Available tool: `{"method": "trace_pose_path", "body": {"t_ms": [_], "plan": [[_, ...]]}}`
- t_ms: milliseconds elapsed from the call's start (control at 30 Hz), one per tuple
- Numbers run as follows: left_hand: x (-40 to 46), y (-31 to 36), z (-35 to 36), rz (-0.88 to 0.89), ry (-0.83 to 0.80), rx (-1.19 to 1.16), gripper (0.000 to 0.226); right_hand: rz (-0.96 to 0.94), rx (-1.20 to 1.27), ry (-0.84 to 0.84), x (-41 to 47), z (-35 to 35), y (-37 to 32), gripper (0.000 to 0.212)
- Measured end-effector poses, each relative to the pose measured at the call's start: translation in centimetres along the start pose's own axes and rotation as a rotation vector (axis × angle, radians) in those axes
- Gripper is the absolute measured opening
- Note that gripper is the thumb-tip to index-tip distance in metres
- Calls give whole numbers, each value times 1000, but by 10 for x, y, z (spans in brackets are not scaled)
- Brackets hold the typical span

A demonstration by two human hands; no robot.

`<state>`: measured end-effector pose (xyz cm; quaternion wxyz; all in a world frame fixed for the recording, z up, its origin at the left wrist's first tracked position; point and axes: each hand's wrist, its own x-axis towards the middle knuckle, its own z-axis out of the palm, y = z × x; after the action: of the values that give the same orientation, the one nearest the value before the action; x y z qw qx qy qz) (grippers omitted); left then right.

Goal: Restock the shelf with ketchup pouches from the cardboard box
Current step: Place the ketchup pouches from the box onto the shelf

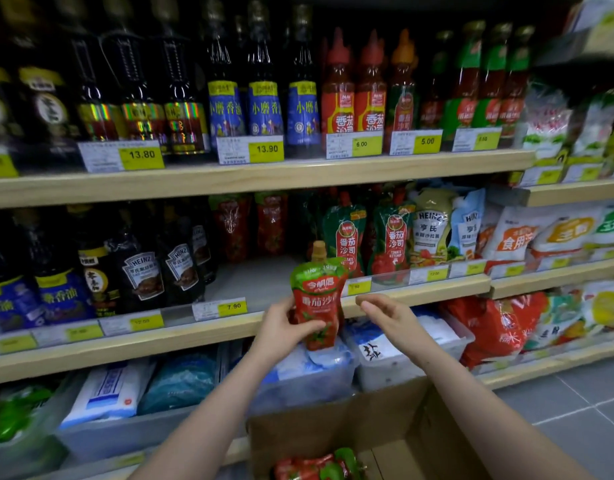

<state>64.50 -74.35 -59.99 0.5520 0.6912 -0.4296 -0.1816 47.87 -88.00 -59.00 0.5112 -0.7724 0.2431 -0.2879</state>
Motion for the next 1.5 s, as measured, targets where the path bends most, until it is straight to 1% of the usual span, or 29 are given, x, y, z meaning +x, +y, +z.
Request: {"method": "trace_pose_path", "body": {"t_ms": [133, 233, 333, 500, 633, 700, 767, 867, 933, 967, 1033, 1133, 1233, 1400, 1500], "plan": [[45, 32, -22, 171, 166, 54, 36, -54, -136, 70, 17, -12, 0, 31], [66, 36, -33, 206, 243, 103, 32, -125, -299, 101, 29, -19, 6, 37], [81, 30, -40, 143, 247, 122, 35, -179, -400, 104, 40, -23, 12, 39], [102, 4, -45, -47, 139, 112, 38, -195, -543, 116, 60, -23, 27, 44], [113, 1, -47, -121, 31, 105, 39, -226, -656, 147, 69, -19, 39, 39], [113, 2, -46, -141, 13, 100, 42, -254, -683, 184, 69, -16, 43, 36], [109, 0, -44, -128, 68, 163, 51, -268, -686, 209, 68, -12, 45, 36], [97, -3, -27, -78, 296, 372, 80, -298, -722, 223, 65, -8, 46, 39], [90, 0, -10, -82, 391, 476, 93, -305, -735, 209, 65, -5, 46, 40], [88, 2, -3, -95, 405, 532, 93, -303, -730, 200, 65, -3, 46, 39], [91, 2, 5, -119, 419, 591, 85, -314, -724, 210, 66, -1, 48, 38], [106, -1, 0, -164, 411, 529, 77, -343, -787, 253, 69, 0, 51, 35], [122, -6, -7, -178, 389, 460, 78, -404, -888, 301, 74, 1, 53, 36], [146, -12, -15, -185, 364, 429, 88, -371, -911, 307, 81, 1, 50, 37], [154, -19, -17, -179, 374, 426, 87, -363, -934, 295, 83, 0, 51, 36]]}}
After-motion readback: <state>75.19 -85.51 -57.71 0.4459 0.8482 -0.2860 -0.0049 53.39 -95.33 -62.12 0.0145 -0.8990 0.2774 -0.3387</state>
